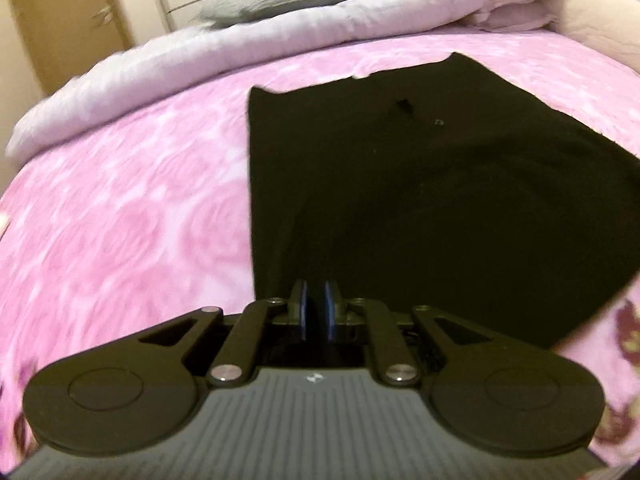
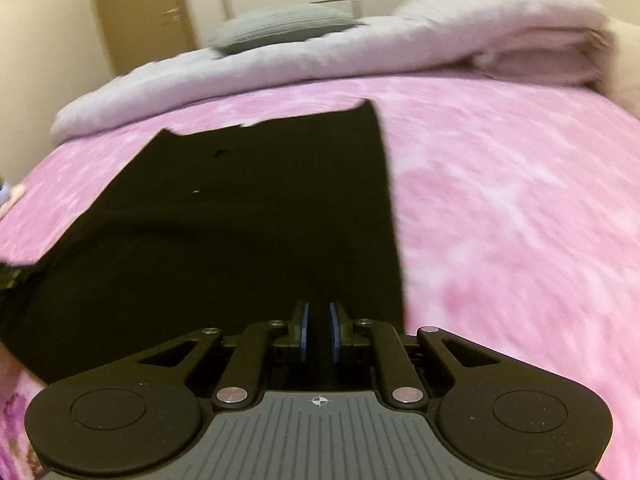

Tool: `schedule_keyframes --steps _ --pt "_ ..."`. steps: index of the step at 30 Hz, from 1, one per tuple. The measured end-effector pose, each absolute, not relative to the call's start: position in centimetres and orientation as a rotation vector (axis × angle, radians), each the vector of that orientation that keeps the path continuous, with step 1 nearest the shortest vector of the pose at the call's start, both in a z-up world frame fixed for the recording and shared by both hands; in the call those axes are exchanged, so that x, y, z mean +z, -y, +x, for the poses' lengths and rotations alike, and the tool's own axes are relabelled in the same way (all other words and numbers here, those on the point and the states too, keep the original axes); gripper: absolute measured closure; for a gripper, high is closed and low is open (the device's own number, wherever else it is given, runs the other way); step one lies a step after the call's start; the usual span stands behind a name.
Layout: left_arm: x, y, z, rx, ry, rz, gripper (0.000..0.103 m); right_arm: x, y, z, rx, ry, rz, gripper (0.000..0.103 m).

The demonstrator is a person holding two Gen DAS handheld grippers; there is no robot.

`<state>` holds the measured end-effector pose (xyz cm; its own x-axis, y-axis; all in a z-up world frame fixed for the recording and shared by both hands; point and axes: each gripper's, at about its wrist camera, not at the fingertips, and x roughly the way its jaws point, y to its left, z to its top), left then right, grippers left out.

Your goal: Fold clothes

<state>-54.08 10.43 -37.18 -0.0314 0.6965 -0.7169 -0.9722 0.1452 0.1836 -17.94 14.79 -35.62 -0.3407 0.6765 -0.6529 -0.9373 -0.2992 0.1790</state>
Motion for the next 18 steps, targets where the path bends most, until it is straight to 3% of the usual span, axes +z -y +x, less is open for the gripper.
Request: schedule_keyframes --steps 9,18 --pt "-32.5 -2.9 -52.2 1.504 -0.732 -0.592 0.076 -32.2 -7.6 -17.9 1.785 -0.729 -0.546 0.087" --pt "-29.1 1.5 -50.3 1.510 -0.691 -0.541 0.073 -28.6 -3.0 -19.9 1.839 -0.701 -0.494 0.086"
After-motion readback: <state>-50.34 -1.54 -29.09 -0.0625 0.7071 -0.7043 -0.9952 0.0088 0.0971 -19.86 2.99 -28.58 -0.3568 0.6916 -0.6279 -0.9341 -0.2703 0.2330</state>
